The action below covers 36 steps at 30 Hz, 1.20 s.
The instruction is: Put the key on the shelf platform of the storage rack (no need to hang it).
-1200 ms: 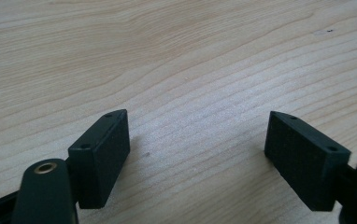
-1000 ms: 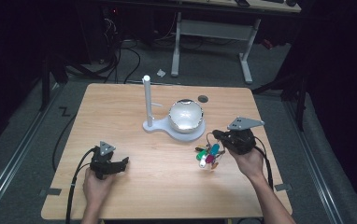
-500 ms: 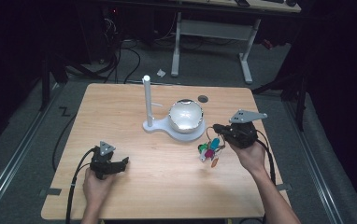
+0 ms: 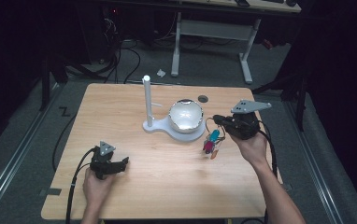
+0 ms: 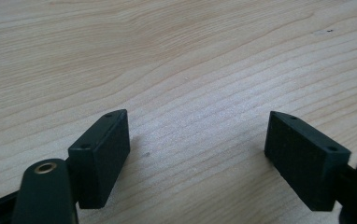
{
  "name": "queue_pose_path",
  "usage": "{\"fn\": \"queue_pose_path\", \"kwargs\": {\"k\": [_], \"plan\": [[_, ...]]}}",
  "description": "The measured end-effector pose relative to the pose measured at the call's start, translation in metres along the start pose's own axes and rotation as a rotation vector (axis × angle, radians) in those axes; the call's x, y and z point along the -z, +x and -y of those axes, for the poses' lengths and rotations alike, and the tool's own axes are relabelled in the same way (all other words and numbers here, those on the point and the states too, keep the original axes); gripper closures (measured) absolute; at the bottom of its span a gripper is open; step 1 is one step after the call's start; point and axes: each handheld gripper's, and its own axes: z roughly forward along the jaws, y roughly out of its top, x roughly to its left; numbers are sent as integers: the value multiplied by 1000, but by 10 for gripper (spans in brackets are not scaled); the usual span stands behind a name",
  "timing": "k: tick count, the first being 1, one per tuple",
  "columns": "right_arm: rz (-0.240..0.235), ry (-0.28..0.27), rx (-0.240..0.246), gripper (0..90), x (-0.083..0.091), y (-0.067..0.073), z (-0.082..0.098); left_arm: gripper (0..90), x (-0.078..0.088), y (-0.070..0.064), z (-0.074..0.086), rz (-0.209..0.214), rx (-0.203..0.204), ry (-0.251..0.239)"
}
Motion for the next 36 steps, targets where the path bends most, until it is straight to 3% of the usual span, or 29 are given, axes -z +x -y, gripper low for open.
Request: {"fn": "queue_pose_path", "kwargs": {"k": [17,36], "plan": [[-3,-21,33,892,0,-5,-31,227,0,0,0,0,0,0],[-21,-27,34,892,-12,-11,-64,226,0,0,0,0,0,0]]}}
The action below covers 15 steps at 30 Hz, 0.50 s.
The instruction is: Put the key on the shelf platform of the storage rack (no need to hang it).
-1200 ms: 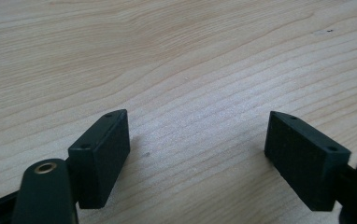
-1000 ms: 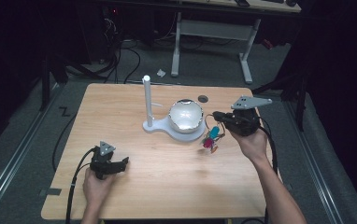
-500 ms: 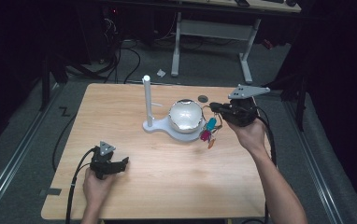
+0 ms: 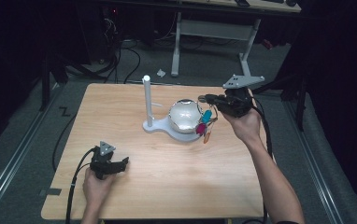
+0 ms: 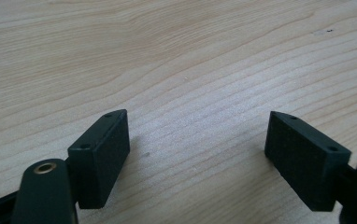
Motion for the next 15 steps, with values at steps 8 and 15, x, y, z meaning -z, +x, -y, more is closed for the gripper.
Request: {"fn": "queue_pose_path", "kwargs": {"k": [8,15], "plan": [[-6,2,-13,892,-5,-6,-10,226,0,0,0,0,0,0],[-8,2,-34,891,-13,-12,-16,226,0,0,0,0,0,0]]}}
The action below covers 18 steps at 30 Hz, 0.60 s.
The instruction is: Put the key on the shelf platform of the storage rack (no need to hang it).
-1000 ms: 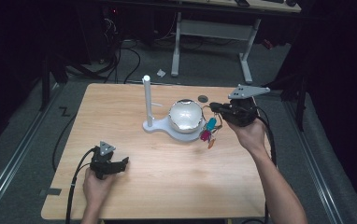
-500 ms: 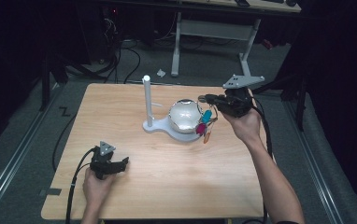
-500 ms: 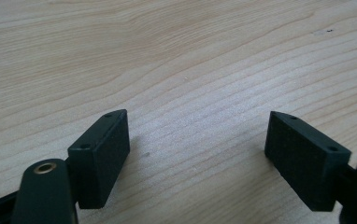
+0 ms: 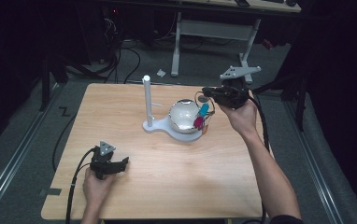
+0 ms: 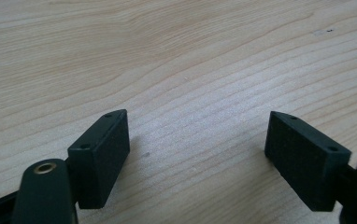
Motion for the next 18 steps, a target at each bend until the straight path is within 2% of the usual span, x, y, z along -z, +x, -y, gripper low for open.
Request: {"fn": "queue_pose_path", "kwargs": {"k": [18], "plan": [[13,11,-40,891,-24,-13,-9,225,0,0,0,1,0,0]]}}
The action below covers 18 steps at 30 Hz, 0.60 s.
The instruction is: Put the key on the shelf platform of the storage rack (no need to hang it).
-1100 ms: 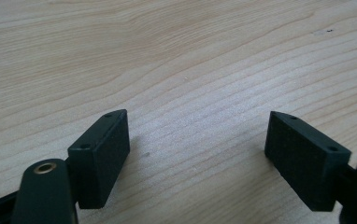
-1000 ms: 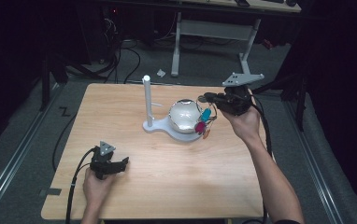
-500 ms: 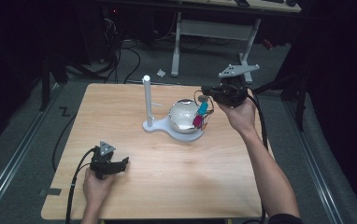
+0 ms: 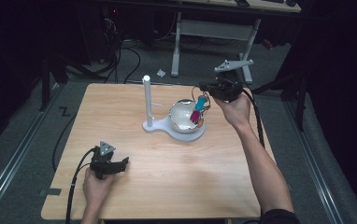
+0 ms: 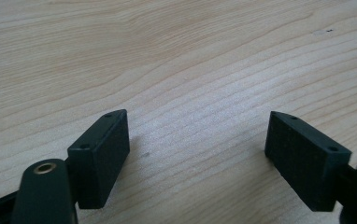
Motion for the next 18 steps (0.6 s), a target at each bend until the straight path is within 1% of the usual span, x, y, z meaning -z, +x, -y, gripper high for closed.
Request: {"fn": "queue_pose_path", "kwargs": {"k": [7,13,14,16,18], "plan": [[1,0,-14,891,-7,-3,-1,225,0,0,0,1,0,0],[1,8,-30,891,-18,-5,1,224,0,0,0,1,0,0],[2,9,-25,891,-20,-6,1,224,0,0,0,1,0,0],[2,11,-35,891,-23,-7,1,225,0,0,0,1,0,0],[1,16,-32,891,-27,-7,2,224,0,0,0,1,0,0]]}}
